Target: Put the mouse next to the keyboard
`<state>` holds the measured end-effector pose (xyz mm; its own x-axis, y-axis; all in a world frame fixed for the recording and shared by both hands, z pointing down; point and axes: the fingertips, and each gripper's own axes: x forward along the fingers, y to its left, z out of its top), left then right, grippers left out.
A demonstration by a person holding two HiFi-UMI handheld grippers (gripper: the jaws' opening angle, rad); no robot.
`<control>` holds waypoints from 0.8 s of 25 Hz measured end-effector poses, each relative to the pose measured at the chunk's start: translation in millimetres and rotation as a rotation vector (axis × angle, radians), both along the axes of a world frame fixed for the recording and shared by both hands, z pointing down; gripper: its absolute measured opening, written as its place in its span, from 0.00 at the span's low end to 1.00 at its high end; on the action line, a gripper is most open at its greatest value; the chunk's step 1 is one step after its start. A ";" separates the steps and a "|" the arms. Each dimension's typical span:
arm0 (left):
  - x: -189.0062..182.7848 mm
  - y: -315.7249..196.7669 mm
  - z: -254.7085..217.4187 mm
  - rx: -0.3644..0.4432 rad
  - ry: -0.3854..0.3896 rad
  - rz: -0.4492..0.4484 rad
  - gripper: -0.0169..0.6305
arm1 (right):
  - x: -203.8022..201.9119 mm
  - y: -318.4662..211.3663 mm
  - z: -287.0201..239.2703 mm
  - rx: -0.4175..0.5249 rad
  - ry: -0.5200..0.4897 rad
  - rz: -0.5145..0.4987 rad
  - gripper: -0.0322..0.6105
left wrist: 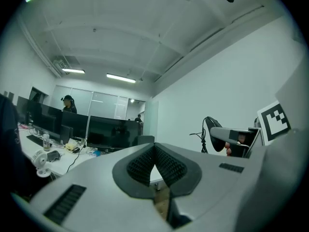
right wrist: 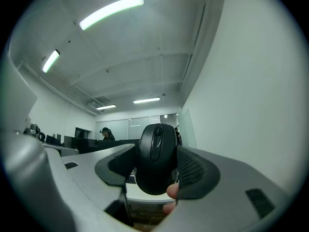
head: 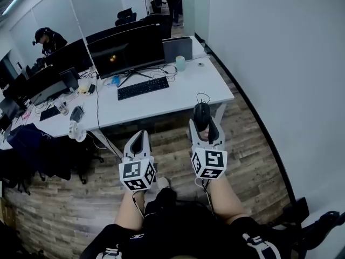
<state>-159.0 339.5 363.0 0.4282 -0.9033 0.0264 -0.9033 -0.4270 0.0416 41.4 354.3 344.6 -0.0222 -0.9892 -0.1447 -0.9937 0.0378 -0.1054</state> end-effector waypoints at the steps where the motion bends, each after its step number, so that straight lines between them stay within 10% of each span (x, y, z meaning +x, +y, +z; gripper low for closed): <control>1: 1.4 -2.7 0.1 0.007 -0.009 -0.003 0.04 | 2.0 -2.6 1.3 -0.002 -0.003 0.003 0.48; 20: 28.9 -145.3 31.5 0.008 -0.056 0.050 0.04 | 23.1 -140.9 30.6 -0.056 -0.041 0.035 0.48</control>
